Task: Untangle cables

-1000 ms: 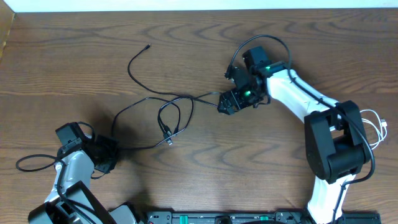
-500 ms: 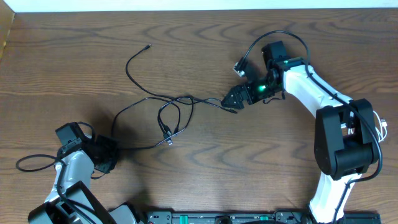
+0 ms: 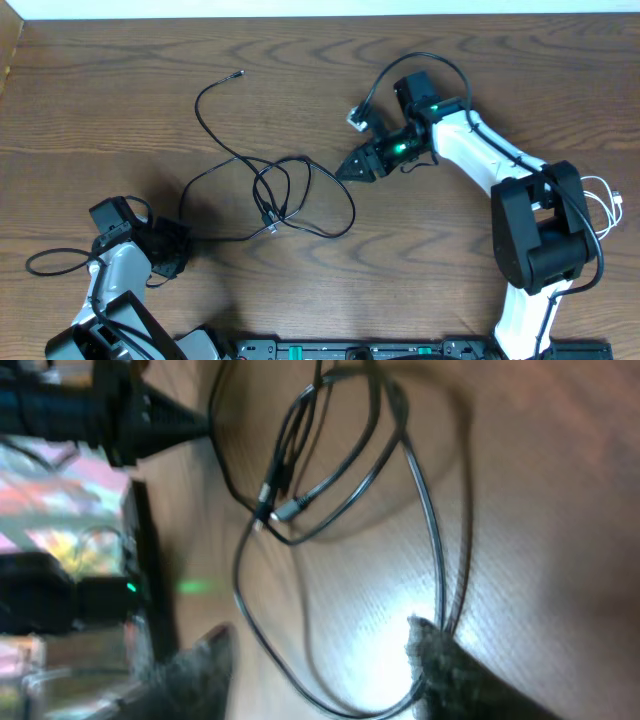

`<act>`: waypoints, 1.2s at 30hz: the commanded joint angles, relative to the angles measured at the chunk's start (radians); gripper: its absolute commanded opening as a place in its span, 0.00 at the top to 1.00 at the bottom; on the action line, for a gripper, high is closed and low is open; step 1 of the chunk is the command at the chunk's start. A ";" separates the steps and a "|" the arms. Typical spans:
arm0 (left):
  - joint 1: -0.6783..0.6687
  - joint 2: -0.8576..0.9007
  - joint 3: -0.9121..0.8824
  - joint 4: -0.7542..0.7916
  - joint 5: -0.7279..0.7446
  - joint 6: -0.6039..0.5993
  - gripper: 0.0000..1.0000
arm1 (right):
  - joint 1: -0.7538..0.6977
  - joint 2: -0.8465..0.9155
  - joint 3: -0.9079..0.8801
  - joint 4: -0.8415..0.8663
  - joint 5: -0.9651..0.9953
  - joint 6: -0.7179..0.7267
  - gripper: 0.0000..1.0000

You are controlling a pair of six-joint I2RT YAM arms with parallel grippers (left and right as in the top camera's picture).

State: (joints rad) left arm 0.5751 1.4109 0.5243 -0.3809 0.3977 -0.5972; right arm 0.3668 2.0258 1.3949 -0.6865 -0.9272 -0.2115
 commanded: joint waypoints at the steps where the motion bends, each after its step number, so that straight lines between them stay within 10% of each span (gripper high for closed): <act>1: 0.018 0.067 -0.080 -0.033 -0.196 0.016 0.89 | 0.051 -0.012 -0.008 0.018 -0.022 -0.014 0.66; 5: 0.018 0.067 -0.080 -0.032 -0.196 0.016 0.89 | 0.110 -0.012 -0.008 0.041 0.068 -0.014 0.90; 11: 0.018 0.067 -0.080 -0.033 -0.196 0.016 0.90 | 0.203 -0.011 -0.008 0.066 0.251 -0.007 0.97; 28: 0.017 0.018 0.088 -0.280 -0.152 0.150 0.80 | 0.268 -0.011 -0.008 0.096 0.581 0.150 0.97; 36: -0.082 -0.098 0.235 -0.451 0.140 0.322 0.71 | 0.251 -0.011 -0.008 0.103 0.620 0.245 0.81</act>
State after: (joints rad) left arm 0.5468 1.3617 0.7219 -0.8200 0.4049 -0.3851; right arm 0.6338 2.0258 1.3926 -0.5831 -0.3382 -0.0128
